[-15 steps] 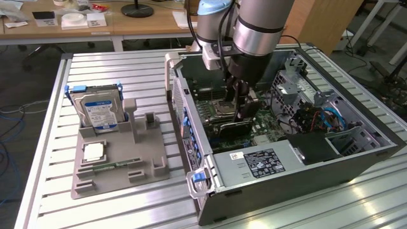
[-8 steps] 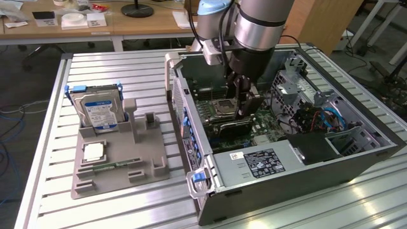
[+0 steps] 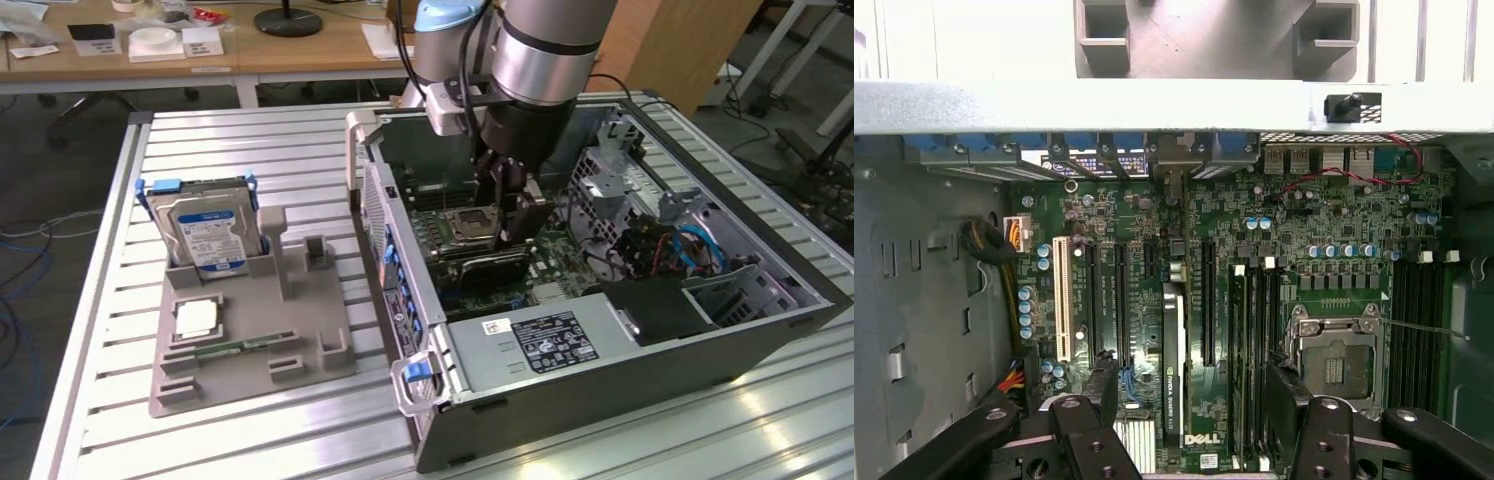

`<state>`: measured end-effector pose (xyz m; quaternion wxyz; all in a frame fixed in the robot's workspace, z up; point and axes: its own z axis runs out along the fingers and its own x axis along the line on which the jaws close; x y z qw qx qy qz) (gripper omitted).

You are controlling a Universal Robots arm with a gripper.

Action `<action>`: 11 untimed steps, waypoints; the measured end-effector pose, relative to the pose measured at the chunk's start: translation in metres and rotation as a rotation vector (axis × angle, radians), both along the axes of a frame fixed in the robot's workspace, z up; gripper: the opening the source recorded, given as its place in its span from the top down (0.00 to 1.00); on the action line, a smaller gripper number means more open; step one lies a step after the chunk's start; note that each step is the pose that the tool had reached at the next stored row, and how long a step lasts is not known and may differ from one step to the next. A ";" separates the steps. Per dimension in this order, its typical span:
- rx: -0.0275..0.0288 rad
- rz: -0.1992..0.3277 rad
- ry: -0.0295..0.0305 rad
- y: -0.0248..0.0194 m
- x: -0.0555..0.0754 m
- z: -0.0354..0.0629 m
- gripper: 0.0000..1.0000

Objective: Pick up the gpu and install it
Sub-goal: 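Press down on the gpu until it lock into place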

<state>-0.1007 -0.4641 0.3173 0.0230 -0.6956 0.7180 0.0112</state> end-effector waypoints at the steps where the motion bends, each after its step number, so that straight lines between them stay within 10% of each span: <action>1: 0.0000 0.000 0.0000 0.0000 0.000 0.0000 0.30; 8: 0.0000 0.000 0.0000 0.0000 0.000 0.0000 0.31; 11: 0.0001 0.000 0.0000 0.0000 0.000 0.0000 0.50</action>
